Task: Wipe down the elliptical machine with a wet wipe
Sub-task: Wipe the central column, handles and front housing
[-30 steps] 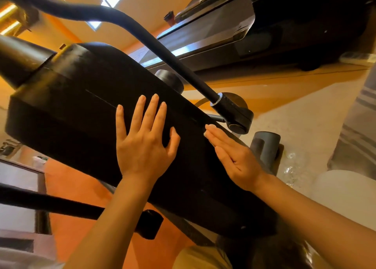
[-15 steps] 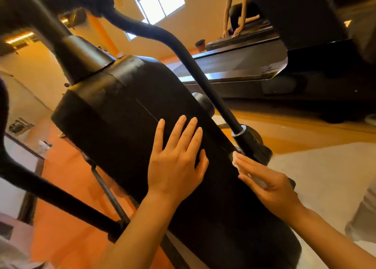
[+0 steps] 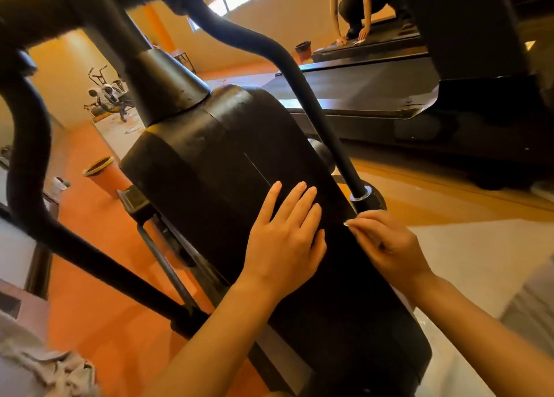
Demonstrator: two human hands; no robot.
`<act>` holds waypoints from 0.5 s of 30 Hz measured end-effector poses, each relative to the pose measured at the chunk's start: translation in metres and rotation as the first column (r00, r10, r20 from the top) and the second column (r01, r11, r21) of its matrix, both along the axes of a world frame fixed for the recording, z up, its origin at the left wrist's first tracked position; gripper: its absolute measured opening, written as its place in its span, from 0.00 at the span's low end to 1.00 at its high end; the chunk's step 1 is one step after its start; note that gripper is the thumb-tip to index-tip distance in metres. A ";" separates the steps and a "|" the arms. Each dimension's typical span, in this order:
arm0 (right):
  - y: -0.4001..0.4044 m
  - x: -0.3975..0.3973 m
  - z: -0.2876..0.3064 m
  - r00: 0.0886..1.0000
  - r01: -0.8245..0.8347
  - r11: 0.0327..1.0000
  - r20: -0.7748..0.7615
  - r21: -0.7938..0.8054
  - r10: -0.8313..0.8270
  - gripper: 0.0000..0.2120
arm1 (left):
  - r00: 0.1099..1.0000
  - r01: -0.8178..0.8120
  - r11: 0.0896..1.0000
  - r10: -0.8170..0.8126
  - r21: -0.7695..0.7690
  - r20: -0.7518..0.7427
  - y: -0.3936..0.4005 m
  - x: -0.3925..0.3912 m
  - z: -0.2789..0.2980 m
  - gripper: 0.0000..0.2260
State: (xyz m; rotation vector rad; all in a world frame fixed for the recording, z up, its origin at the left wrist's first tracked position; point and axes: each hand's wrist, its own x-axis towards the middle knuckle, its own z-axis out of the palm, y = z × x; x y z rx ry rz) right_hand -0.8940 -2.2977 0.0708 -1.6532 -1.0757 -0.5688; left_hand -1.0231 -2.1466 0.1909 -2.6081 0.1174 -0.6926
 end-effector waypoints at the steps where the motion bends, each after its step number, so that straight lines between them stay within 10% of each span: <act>1: -0.001 0.000 0.009 0.999 0.016 0.999 0.035 -0.044 -0.015 0.13 | 1.000 0.008 1.000 -0.008 -0.014 -0.026 0.001 -0.002 0.006 0.18; 15: -0.010 -0.004 0.237 0.928 -0.084 0.906 0.299 -0.416 0.223 0.17 | 0.980 0.006 0.977 -0.048 -0.215 -0.193 0.015 -0.040 0.175 0.19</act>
